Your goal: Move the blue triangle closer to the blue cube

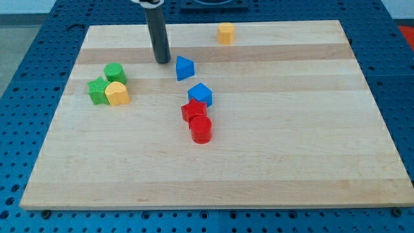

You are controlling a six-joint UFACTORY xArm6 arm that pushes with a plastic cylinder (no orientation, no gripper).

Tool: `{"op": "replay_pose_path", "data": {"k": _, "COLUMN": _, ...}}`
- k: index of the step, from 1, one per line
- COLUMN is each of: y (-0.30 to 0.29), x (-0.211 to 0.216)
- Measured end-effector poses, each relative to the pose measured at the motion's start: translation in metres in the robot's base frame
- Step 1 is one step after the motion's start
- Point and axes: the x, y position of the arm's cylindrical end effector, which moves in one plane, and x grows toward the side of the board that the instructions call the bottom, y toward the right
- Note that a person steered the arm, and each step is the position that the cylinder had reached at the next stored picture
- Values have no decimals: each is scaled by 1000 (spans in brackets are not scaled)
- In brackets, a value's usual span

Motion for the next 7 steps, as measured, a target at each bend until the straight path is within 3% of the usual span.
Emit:
{"op": "replay_pose_path", "data": {"k": 3, "y": 49, "x": 11}}
{"op": "replay_pose_path", "data": {"k": 7, "y": 57, "x": 37}}
